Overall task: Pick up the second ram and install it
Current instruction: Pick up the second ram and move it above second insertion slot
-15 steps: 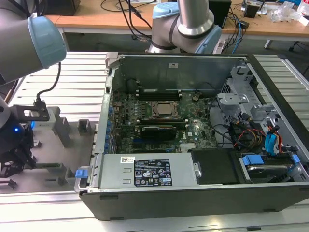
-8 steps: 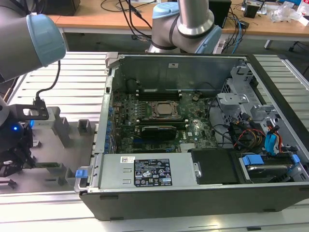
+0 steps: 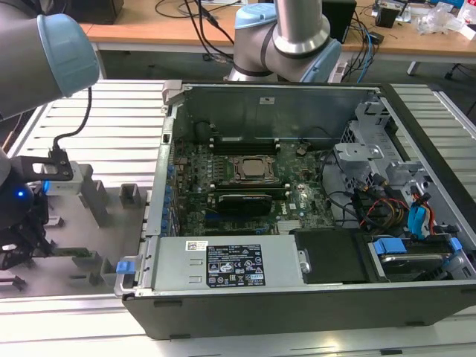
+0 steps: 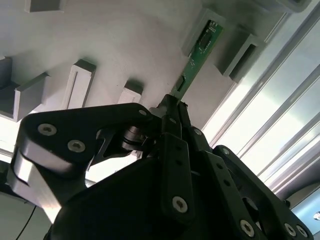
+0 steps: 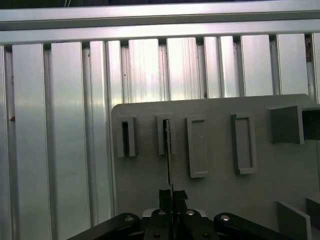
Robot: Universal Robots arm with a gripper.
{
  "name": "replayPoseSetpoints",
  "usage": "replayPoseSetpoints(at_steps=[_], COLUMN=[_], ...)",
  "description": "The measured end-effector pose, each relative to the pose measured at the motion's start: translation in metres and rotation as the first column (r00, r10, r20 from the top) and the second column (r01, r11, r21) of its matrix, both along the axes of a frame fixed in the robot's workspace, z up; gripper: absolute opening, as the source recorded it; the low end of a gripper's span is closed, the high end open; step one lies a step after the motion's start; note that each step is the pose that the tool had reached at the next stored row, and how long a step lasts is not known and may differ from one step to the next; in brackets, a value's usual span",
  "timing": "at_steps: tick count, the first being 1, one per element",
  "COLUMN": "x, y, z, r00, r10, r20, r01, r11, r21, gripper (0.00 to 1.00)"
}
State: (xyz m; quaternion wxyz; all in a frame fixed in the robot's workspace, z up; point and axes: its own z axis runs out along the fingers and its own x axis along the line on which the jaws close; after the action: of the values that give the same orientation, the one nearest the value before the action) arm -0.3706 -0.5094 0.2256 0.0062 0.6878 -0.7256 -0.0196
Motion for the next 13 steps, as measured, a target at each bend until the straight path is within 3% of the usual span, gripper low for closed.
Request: replayPoseSetpoints(at_steps=[2,5,13], x=[0.000,0.000,0.001], y=[0.0000,0.0005,0.0008], z=[0.0040,0.0189,0.0313], r00=[1.0000,1.0000,1.0000], r10=[0.000,0.000,0.000], r20=[-0.0001,0.0000,-0.0003], r01=[0.000,0.000,0.000], r11=[1.0000,1.0000,1.0000], r21=[0.0000,0.0000,0.0000], gripper=[0.13,0.13,0.13])
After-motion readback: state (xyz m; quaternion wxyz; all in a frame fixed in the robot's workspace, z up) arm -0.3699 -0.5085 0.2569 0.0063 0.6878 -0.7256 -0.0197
